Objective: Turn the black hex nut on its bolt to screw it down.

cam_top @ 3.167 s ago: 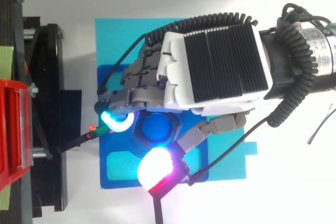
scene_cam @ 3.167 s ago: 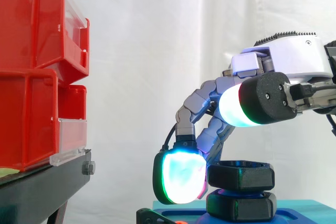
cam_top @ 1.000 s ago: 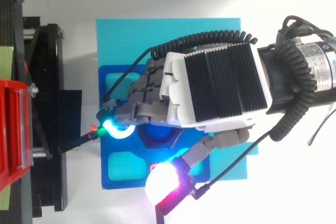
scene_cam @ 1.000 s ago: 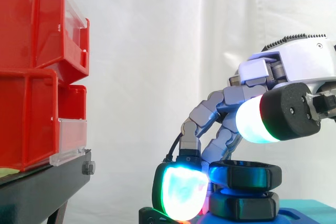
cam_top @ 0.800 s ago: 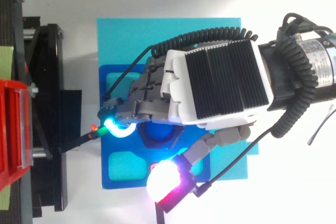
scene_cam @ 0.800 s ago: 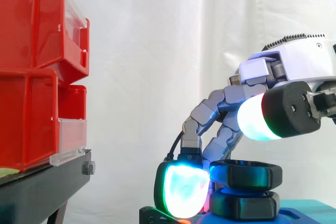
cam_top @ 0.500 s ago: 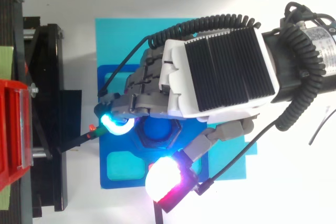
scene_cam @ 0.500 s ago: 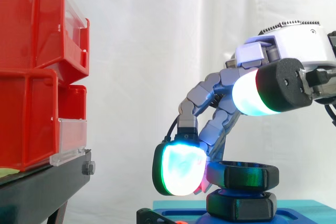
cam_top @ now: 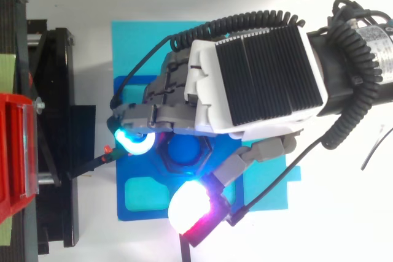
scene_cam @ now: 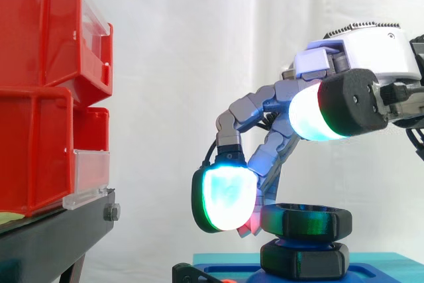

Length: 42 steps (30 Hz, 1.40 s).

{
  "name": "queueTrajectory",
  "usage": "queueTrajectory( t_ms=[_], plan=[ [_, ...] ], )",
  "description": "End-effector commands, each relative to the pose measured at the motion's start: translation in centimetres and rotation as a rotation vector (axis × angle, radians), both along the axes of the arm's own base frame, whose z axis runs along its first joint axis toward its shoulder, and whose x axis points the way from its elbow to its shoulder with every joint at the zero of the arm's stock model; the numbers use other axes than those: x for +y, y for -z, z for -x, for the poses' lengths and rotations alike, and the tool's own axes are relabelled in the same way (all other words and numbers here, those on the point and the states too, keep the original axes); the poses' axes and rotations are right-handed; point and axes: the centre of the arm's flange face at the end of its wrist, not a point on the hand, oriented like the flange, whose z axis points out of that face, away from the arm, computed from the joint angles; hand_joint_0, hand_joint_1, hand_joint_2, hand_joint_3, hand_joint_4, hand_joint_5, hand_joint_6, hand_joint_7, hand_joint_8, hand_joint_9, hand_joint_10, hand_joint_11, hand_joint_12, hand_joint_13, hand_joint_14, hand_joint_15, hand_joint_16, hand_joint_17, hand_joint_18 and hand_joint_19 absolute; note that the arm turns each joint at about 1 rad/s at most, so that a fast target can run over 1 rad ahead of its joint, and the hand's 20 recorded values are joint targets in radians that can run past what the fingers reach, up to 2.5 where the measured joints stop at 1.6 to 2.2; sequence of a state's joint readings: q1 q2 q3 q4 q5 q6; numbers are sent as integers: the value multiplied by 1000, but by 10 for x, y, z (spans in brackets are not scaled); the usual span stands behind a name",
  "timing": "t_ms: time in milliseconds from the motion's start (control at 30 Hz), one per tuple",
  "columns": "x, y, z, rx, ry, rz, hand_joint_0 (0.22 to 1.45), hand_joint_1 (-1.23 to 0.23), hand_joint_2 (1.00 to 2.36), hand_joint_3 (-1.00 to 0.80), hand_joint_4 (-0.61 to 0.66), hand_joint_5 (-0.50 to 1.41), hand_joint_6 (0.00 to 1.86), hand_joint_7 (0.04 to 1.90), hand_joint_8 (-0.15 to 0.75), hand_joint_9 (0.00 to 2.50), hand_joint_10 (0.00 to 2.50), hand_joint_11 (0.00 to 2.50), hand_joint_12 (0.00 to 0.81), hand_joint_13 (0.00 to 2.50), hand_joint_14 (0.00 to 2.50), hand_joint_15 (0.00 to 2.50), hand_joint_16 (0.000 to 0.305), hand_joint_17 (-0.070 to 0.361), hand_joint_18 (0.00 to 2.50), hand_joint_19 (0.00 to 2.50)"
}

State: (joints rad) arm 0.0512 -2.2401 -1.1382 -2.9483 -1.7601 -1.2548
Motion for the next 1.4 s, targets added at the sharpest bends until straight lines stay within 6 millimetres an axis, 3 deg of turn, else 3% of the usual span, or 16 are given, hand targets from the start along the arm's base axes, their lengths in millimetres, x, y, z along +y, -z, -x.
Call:
queueTrajectory(
  t_ms=[0,200,467,967,1367],
  plan=[
    [5,0,-2,-10,-6,-1,491,-291,1000,-500,373,-155,515,1116,385,793,12,624,418,852,9,289,57,128,914,362],
    [15,-2,-5,-28,-17,-2,492,-291,1000,-500,364,-153,526,1105,384,798,14,616,416,852,9,289,57,128,915,364],
    [30,-4,-8,-49,-32,-9,491,-291,1000,-500,344,-193,804,736,387,804,12,627,417,854,9,287,57,127,916,347],
    [31,-3,-6,-33,-39,-7,492,-291,1000,-500,343,-202,861,745,393,813,14,649,416,855,9,291,56,126,922,353],
    [10,2,1,-5,-41,51,493,-294,1000,-500,347,-205,873,738,393,815,14,647,416,859,9,292,56,126,923,353]
  ],
)
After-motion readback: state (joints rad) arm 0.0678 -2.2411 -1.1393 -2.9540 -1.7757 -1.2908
